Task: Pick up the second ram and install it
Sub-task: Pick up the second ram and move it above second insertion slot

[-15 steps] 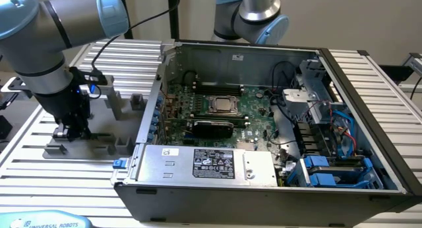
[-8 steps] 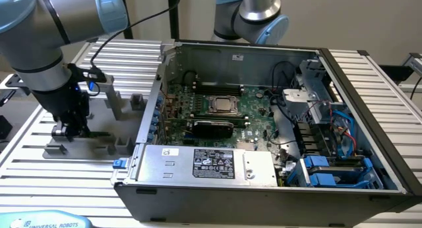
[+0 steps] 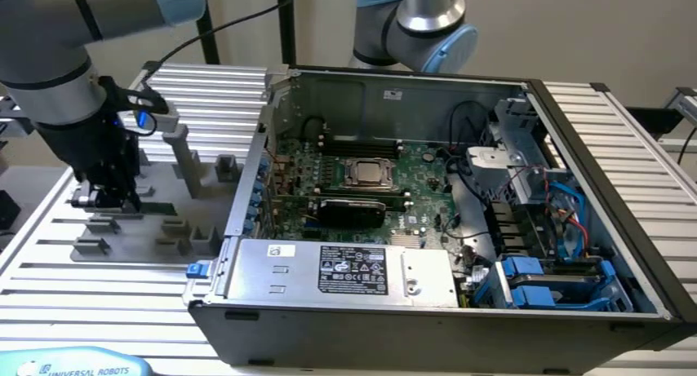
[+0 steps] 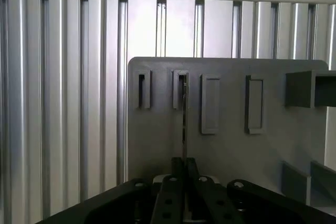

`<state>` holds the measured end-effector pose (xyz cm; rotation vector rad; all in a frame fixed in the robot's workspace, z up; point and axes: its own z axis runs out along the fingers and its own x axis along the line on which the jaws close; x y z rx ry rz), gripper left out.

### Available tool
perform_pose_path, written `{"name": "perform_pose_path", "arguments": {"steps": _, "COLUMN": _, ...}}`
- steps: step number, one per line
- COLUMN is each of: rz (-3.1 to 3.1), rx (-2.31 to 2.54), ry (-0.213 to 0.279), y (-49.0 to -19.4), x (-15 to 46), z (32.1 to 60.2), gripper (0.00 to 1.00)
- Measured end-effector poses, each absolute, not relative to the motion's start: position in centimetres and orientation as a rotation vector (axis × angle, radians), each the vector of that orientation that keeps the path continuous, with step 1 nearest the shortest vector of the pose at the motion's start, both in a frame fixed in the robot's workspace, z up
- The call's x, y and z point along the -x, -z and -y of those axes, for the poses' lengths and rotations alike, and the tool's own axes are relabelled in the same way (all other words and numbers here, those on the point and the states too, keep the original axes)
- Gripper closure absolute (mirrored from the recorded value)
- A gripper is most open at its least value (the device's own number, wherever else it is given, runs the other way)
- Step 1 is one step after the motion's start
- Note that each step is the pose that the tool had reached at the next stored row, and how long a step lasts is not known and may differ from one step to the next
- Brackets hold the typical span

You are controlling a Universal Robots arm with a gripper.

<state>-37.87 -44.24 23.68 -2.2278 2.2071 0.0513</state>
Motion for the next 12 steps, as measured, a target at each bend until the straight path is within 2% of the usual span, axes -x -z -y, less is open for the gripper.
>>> {"name": "perform_pose_path", "arguments": {"steps": 12, "rz": -2.208, "rx": 2.229, "ry": -0.055, "y": -29.1, "x": 36.9, "z": 44.2, "gripper": 0.86}}
